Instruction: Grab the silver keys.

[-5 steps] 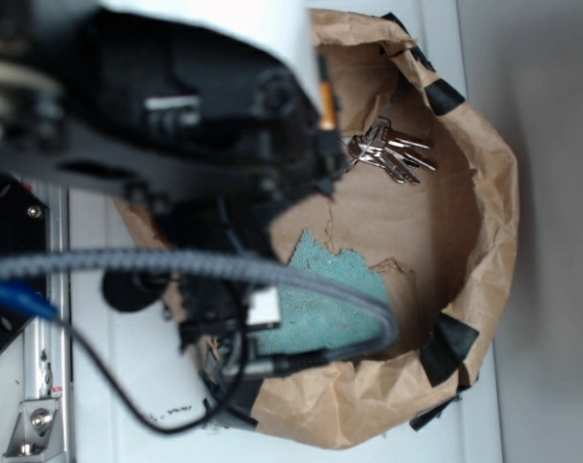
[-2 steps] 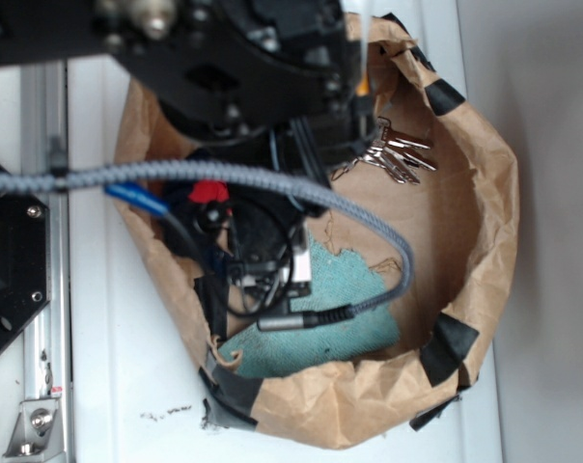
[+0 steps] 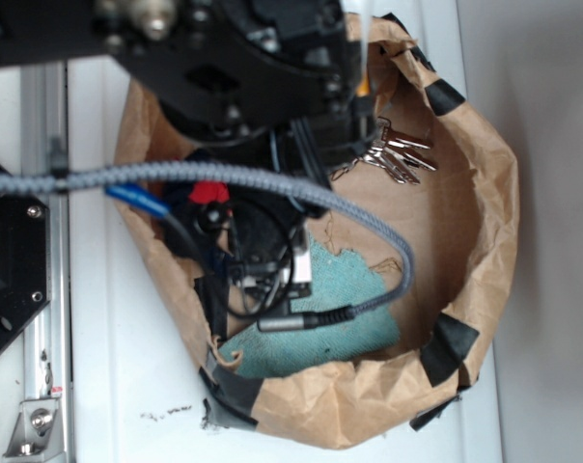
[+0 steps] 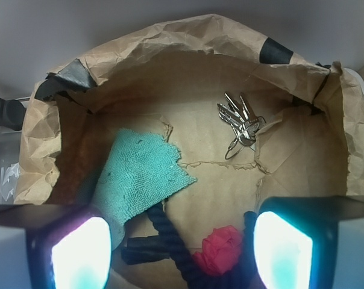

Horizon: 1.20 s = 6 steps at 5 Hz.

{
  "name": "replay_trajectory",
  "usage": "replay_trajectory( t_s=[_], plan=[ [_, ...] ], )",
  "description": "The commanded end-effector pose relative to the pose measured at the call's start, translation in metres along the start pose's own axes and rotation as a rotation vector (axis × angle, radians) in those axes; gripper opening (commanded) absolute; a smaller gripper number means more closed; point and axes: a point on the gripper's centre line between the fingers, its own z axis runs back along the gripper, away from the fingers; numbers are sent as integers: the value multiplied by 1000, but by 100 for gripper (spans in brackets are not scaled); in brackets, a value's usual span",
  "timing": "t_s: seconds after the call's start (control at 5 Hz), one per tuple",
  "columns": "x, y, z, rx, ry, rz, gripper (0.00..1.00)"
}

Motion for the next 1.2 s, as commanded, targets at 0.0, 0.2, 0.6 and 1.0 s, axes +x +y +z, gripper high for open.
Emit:
replay_trajectory(
  t_s=[0.0, 0.2, 0.6, 1.0],
  plan=[
    [20, 6, -53, 74, -82, 242, 100],
    [29, 16, -73, 106, -116, 353, 100],
    [29, 26, -87, 107, -228, 340, 100],
    [20, 22, -98, 117, -216, 331, 100]
  ],
)
